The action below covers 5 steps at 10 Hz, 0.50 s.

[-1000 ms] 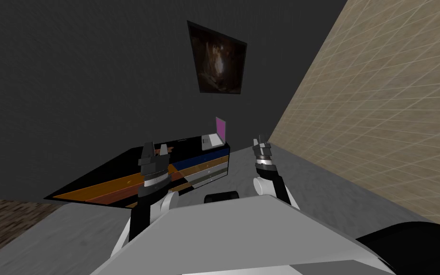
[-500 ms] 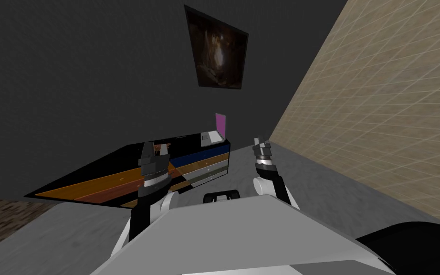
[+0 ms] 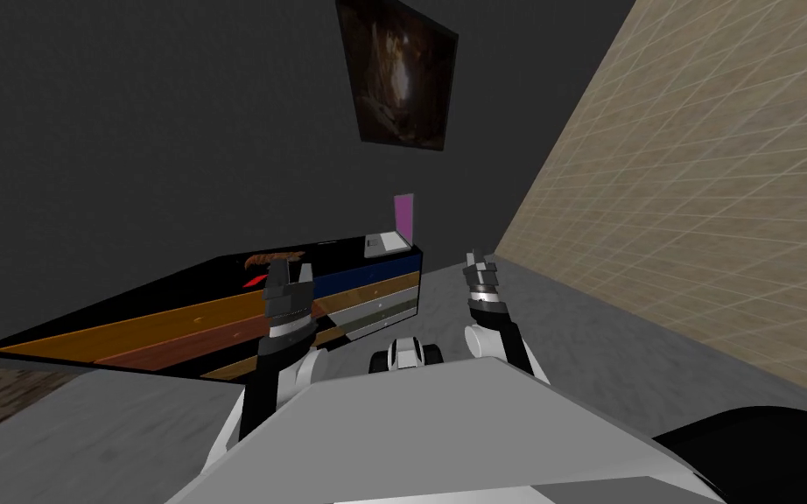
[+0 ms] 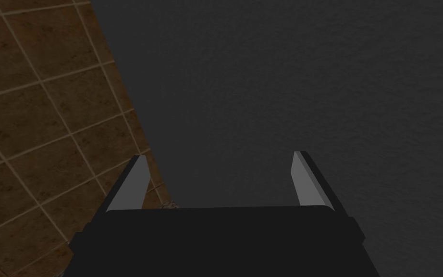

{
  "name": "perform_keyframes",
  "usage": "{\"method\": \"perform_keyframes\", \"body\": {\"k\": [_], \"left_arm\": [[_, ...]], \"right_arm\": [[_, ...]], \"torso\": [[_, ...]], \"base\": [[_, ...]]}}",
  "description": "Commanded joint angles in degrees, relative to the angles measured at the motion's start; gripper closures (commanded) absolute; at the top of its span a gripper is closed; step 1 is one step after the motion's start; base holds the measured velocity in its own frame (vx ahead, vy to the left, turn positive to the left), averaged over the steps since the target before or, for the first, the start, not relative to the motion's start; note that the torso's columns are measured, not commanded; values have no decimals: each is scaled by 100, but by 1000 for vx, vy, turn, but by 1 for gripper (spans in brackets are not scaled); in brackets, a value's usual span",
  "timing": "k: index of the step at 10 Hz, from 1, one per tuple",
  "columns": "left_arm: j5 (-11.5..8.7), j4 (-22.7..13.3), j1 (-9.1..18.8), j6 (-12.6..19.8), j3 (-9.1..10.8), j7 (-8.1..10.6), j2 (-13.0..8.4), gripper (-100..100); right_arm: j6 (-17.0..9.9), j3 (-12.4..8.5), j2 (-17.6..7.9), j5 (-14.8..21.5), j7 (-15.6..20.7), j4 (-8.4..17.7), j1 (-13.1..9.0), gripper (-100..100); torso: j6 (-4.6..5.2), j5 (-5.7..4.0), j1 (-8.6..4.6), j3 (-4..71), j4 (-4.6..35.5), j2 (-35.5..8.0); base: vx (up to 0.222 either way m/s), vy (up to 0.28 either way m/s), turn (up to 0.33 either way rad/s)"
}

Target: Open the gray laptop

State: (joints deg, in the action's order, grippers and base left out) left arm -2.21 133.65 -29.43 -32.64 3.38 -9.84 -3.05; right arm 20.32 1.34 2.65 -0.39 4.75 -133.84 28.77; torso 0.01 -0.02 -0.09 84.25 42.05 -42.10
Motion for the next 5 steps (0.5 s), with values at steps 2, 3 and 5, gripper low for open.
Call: {"method": "perform_keyframes", "body": {"k": [2, 3, 5], "left_arm": [[18, -459, 461, 258, -53, -22, -405, -100], [24, -627, 647, 361, -69, -30, -507, -100], [37, -998, 1066, 595, -107, -51, -704, -100]], "right_arm": [[0, 0, 0, 0, 0, 0, 0, 0], [0, 0, 0, 0, 0, 0, 0, 0], [0, 1, 1, 0, 0, 0, 0, 0]], "torso": [[0, 0, 0, 32, 21, -15], [-1, 1, 2, 32, 22, -18], [-1, 1, 2, 33, 23, -19]], "base": [[-9, -70, -31], [-6, -82, -33], [-9, -101, -36]]}}
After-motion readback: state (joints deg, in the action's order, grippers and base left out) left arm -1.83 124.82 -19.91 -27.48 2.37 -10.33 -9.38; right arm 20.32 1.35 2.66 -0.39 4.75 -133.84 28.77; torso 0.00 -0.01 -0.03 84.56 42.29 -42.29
